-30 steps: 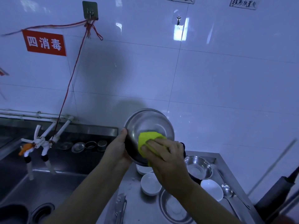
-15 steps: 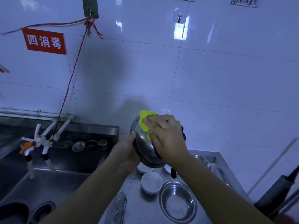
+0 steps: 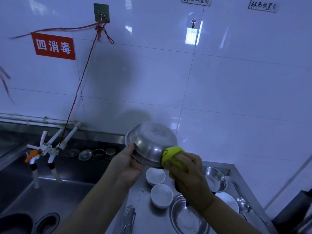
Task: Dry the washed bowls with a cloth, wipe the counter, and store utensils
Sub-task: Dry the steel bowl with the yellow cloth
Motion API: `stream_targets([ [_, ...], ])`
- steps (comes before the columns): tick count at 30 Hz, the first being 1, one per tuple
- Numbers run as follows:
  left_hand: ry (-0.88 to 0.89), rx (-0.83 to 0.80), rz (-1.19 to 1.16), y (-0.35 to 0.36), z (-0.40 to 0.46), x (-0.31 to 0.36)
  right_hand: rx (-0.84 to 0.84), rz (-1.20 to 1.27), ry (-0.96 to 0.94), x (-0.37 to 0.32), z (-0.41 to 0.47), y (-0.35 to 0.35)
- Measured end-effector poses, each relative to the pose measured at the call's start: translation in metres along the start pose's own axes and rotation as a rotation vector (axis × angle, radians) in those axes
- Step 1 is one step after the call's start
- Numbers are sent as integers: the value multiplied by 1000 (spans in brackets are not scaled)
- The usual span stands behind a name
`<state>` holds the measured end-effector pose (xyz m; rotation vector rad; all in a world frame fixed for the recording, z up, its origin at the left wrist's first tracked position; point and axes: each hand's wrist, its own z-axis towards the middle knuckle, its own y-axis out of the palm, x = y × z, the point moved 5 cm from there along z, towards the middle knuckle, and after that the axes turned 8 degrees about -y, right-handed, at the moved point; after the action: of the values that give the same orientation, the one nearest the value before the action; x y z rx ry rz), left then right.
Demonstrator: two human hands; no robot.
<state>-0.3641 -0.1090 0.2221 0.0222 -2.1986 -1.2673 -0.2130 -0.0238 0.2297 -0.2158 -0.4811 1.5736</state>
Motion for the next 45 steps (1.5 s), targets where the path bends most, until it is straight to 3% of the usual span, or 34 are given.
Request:
stream_targets([
  [3,0,0,-6,3,0,-5,19,-28,28,-9,8,5],
  [8,-198,-92,47,6,-3,-24,-34,-115,-97,-43,27,29],
  [17,-44,-126,-66,-17,4,-5,109,123,59,-21,3,23],
  [27,60,-117,166,-39,-2,16,229,409,758,11,5,28],
  [29,107,-123,256,-41,-3,22,213,516,923,23,6,33],
  [31,155,-141,366,-42,-3,30,139,540,972,30,13,37],
  [35,245,-142,580,-32,2,54,42,561,936,34,42,47],
  [40,313,-87,795,-21,23,74,-165,299,607,28,81,70],
  [45,365,-70,933,-28,47,97,-199,196,481,19,82,93],
])
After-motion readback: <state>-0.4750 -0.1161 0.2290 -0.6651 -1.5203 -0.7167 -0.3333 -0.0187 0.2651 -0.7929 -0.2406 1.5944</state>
